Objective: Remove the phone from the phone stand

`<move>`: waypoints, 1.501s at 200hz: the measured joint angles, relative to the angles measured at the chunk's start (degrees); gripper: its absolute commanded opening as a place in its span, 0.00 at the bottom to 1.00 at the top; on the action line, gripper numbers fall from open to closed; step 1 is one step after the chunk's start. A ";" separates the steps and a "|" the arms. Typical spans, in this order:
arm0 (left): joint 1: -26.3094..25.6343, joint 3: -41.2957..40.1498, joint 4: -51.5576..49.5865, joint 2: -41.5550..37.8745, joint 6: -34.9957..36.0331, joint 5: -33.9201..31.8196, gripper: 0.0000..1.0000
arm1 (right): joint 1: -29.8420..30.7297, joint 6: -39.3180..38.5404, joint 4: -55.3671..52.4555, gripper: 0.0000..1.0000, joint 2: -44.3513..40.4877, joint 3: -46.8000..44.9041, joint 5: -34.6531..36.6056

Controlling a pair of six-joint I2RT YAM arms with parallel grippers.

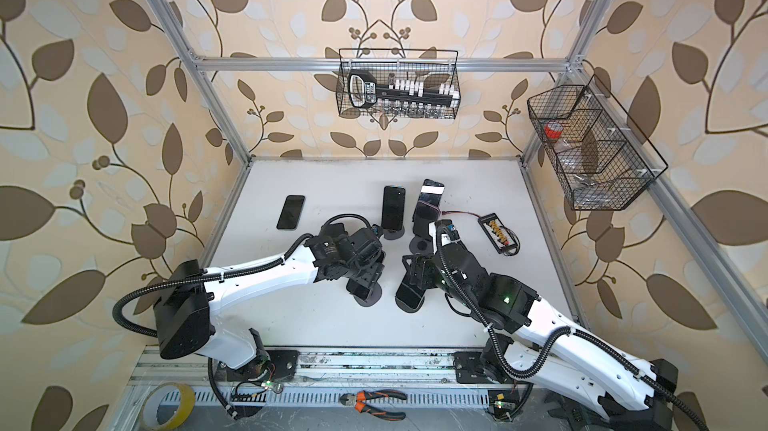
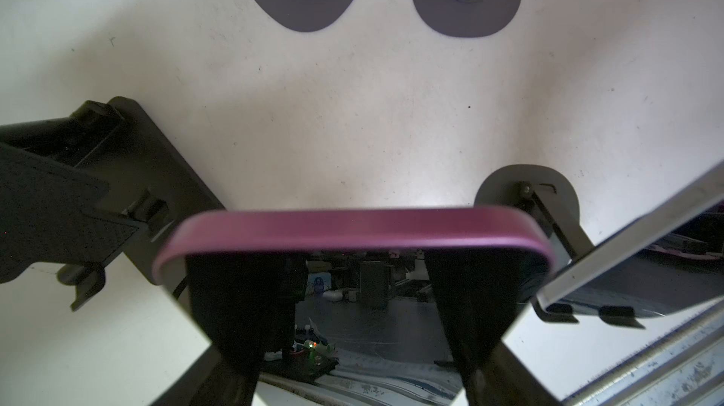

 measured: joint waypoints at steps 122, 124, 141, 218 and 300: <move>0.00 0.00 -0.92 -4.76 0.02 -0.57 0.67 | 0.00 -0.24 -0.02 0.74 1.07 1.46 -0.02; 0.00 0.00 -0.92 -4.96 0.02 -0.57 0.67 | 0.00 -0.22 -0.04 0.74 1.14 1.51 0.00; 0.00 0.00 -0.94 -6.16 0.00 -0.55 0.66 | 0.00 -0.24 0.07 0.74 1.49 1.64 -0.02; 0.00 0.55 -2.82 -8.22 -0.02 -0.57 0.65 | 0.00 -0.66 0.13 0.73 2.60 2.71 -0.68; 0.00 3.87 -5.07 -12.33 -0.28 -1.57 0.64 | -0.02 -3.21 0.66 0.71 6.38 6.82 -1.64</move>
